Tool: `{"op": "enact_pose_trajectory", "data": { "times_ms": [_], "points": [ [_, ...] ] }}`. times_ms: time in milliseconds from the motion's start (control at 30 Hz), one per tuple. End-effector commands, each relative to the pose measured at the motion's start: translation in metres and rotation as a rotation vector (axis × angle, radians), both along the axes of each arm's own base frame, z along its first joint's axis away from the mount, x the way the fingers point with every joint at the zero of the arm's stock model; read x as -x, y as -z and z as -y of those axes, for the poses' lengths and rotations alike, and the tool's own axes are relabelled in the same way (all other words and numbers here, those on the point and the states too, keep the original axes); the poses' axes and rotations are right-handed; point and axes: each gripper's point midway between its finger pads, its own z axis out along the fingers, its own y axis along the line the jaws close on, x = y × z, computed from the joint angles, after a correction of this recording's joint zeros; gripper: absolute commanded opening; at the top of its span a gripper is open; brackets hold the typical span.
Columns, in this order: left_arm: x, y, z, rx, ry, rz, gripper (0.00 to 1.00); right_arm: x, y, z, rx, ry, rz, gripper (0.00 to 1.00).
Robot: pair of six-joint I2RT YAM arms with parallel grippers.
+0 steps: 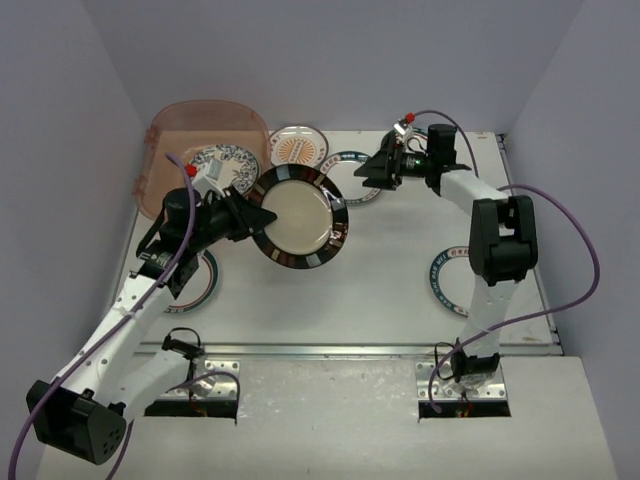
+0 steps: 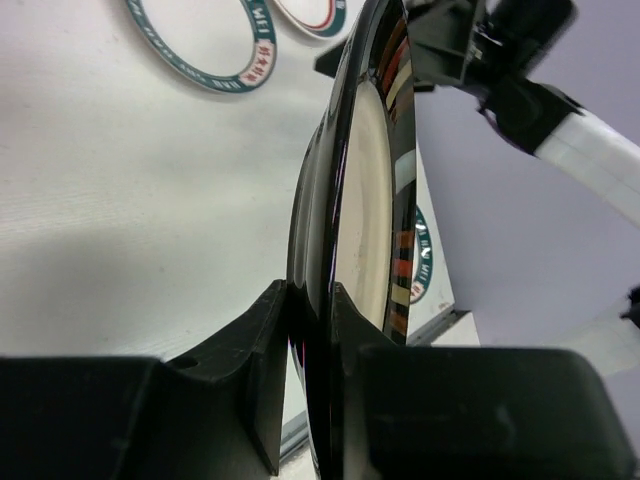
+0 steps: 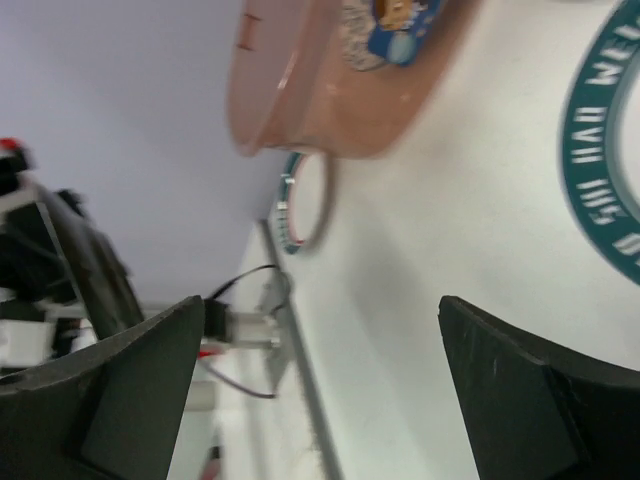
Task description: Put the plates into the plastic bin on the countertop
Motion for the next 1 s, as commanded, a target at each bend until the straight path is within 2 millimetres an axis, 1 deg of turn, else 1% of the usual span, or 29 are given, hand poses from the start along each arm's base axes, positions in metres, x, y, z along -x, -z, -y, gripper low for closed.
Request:
{"op": "enact_pose_trajectory", "data": {
  "times_ms": [0,67,133,167,200,267,300,333,367,400,433,467,500,533,600,633,700,767,800,833,900,967],
  "points": [
    [-0.018,-0.075,-0.022,-0.003,-0.13,0.19,0.0,0.02,0.01,0.015,0.353,0.113,0.107,0.99],
    [-0.034,-0.081,-0.032,-0.024,-0.143,0.178,0.0,0.028,0.007,0.019,0.464,0.16,0.138,0.99],
    [-0.051,-0.101,-0.052,0.012,-0.147,0.208,0.0,0.027,0.009,0.038,0.594,0.279,0.158,0.99],
    [-0.062,-0.1,-0.06,0.017,-0.157,0.191,0.0,0.036,0.004,0.042,0.617,0.307,0.177,0.99],
    [-0.064,-0.111,-0.068,0.025,-0.171,0.213,0.0,0.037,0.014,0.052,0.666,0.344,0.161,0.99],
    [-0.098,-0.114,-0.108,0.015,-0.282,0.178,0.0,0.049,0.01,0.074,0.763,0.438,0.17,0.99],
    [-0.1,-0.124,-0.122,0.009,-0.322,0.194,0.0,0.053,0.008,0.085,0.801,0.478,0.164,0.99],
    [-0.116,-0.115,-0.134,0.008,-0.351,0.155,0.0,0.058,0.006,0.091,0.826,0.501,0.157,0.99],
    [-0.124,-0.121,-0.153,0.01,-0.402,0.151,0.0,0.063,0.004,0.096,0.846,0.519,0.157,0.99],
    [-0.138,-0.115,-0.174,0.007,-0.473,0.127,0.0,0.075,-0.002,0.102,0.861,0.546,0.171,0.99],
    [-0.147,-0.112,-0.19,-0.002,-0.539,0.118,0.0,0.085,-0.007,0.104,0.858,0.56,0.186,0.99],
    [-0.154,-0.112,-0.202,-0.017,-0.602,0.119,0.0,0.093,-0.009,0.102,0.826,0.554,0.2,0.99],
    [-0.165,-0.105,-0.217,-0.032,-0.672,0.105,0.0,0.104,-0.013,0.098,0.783,0.548,0.216,0.99],
    [-0.173,-0.11,-0.228,-0.042,-0.727,0.12,0.0,0.116,-0.011,0.095,0.751,0.537,0.222,0.99],
    [-0.193,-0.097,-0.248,-0.076,-0.805,0.074,0.0,0.132,-0.01,0.087,0.701,0.493,0.232,0.99],
    [-0.202,-0.089,-0.255,-0.09,-0.83,0.049,0.0,0.136,-0.01,0.084,0.685,0.478,0.235,0.99],
    [-0.228,-0.055,-0.264,-0.114,-0.835,-0.031,0.0,0.147,-0.008,0.083,0.672,0.454,0.243,0.99],
    [-0.242,-0.05,-0.262,-0.11,-0.801,-0.037,0.0,0.154,-0.006,0.08,0.662,0.427,0.252,0.99],
    [-0.254,-0.034,-0.26,-0.101,-0.774,-0.068,0.0,0.158,-0.008,0.079,0.653,0.415,0.263,0.99],
    [-0.259,-0.027,-0.256,-0.093,-0.748,-0.084,0.0,0.16,-0.01,0.079,0.651,0.411,0.269,0.99],
    [-0.27,-0.021,-0.249,-0.072,-0.698,-0.107,0.0,0.163,-0.013,0.079,0.655,0.395,0.28,0.99],
    [-0.274,-0.003,-0.25,-0.068,-0.698,-0.145,0.0,0.167,-0.012,0.077,0.655,0.366,0.292,0.99]
  ]
}}
